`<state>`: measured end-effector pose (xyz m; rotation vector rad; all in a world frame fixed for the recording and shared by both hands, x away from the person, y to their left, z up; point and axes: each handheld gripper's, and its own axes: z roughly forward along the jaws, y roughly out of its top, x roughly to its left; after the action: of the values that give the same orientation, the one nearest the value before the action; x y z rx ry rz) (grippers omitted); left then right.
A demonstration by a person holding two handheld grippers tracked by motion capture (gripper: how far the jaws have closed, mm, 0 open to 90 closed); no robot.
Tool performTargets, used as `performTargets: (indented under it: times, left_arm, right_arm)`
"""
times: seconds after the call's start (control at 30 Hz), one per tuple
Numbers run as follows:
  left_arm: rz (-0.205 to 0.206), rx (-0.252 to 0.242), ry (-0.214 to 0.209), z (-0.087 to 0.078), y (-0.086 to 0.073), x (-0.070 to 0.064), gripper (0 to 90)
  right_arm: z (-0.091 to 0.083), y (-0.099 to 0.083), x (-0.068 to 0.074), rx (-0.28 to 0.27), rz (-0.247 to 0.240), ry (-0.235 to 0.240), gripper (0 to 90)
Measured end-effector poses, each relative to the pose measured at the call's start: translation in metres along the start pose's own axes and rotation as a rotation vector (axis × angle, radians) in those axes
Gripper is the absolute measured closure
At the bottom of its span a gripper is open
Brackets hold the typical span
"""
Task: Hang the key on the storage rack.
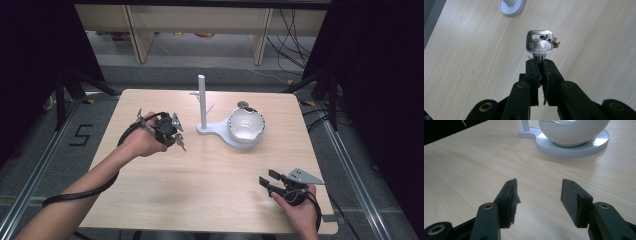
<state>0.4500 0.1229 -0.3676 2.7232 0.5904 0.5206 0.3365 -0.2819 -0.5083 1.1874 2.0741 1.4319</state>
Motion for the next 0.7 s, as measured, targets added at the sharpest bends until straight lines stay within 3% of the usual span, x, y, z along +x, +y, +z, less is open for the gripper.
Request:
performTargets:
  times: [0.1, 0.13, 0.2, 0.23, 0.37, 0.4, 0.47, 0.67, 0.7]
  left_arm:
    - [-0.009, 0.001, 0.004, 0.001, 0.003, 0.005, 83.0]
    - [-0.01, -0.001, 0.008, 0.001, 0.005, 0.007, 83.0]
    - [-0.021, -0.01, 0.015, 0.0, 0.007, 0.011, 83.0]
    - [-0.024, -0.011, 0.018, -0.002, 0.008, 0.013, 83.0]
    - [-0.039, -0.024, 0.041, -0.007, 0.014, 0.022, 83.0]
    - [-0.044, -0.028, 0.044, -0.007, 0.014, 0.023, 83.0]
    - [-0.05, -0.035, 0.047, -0.008, 0.016, 0.026, 83.0]
    - [-0.068, -0.047, 0.05, -0.008, 0.021, 0.033, 83.0]
    - [-0.069, -0.049, 0.055, -0.008, 0.022, 0.034, 83.0]
  right_arm:
    - [-0.001, 0.0, -0.001, -0.002, 0.001, -0.009, 48.0]
    - [-0.001, 0.0, 0.001, -0.002, 0.027, -0.004, 48.0]
    - [-0.001, 0.0, 0.001, -0.002, 0.026, -0.006, 48.0]
    - [-0.001, 0.0, -0.001, 0.0, 0.001, -0.011, 48.0]
    - [-0.001, 0.0, 0.0, 0.019, 0.019, 0.007, 48.0]
    - [-0.001, 0.0, -0.001, 0.013, -0.005, -0.001, 48.0]
    - [0.0, 0.0, -0.001, 0.002, -0.006, -0.007, 48.0]
    - [-0.001, 0.0, -0.001, 0.01, -0.003, -0.004, 48.1]
    - [0.0, 0.0, 0.0, 0.015, 0.02, -0.001, 48.2]
